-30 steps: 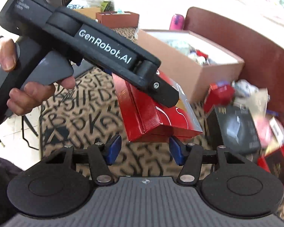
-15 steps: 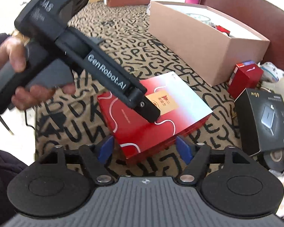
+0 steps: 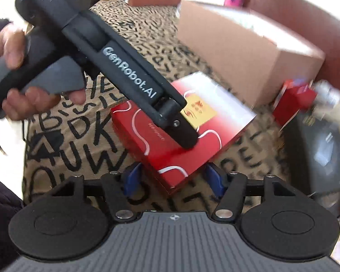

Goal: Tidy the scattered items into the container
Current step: 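Carry the red box with the left gripper to the cardboard box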

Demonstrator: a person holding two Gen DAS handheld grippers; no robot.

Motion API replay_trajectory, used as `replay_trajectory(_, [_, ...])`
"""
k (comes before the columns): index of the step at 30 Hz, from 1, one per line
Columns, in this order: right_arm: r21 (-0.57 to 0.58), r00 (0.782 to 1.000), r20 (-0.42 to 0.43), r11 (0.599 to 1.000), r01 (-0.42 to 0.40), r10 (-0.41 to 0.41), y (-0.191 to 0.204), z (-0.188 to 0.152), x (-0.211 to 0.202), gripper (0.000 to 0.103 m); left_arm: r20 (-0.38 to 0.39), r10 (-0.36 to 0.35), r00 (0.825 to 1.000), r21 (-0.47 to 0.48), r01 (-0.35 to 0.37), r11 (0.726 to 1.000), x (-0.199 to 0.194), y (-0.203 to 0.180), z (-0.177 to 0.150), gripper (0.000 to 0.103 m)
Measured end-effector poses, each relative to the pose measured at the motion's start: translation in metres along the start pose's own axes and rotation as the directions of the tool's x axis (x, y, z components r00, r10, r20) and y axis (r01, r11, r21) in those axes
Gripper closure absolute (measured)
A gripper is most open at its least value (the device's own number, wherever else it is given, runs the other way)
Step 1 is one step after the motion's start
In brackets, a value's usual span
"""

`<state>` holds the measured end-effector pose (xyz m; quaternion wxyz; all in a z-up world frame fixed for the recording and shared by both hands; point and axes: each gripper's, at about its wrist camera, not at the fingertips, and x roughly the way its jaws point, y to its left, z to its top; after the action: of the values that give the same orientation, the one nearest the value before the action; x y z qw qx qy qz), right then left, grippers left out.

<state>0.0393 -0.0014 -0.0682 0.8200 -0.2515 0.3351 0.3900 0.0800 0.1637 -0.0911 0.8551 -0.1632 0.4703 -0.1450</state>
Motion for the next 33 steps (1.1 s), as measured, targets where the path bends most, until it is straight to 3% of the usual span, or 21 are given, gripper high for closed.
replay_trajectory(10, [-0.037, 0.992, 0.119, 0.998, 0.053, -0.048, -0.001, 0.025, -0.031, 0.036, 0.149, 0.042, 0.988, 0.033, -0.047, 0.998, -0.046, -0.021, 0.015, 0.011])
replay_trajectory(16, [-0.071, 0.975, 0.202, 0.991, 0.109, -0.093, -0.009, 0.05, -0.051, 0.036, 0.242, 0.041, 0.969, 0.059, -0.057, 0.997, -0.075, -0.032, 0.037, 0.011])
replay_trajectory(24, [-0.043, 0.946, 0.276, 0.981, 0.189, -0.17, -0.046, 0.099, -0.051, 0.036, 0.349, 0.052, 0.936, 0.101, -0.093, 0.991, -0.084, -0.043, 0.101, 0.011])
replay_trajectory(33, [0.025, 0.931, 0.275, 0.969, 0.244, -0.242, -0.109, 0.15, -0.008, 0.033, 0.362, 0.043, 0.931, 0.089, -0.081, 0.993, -0.045, -0.029, 0.193, 0.012])
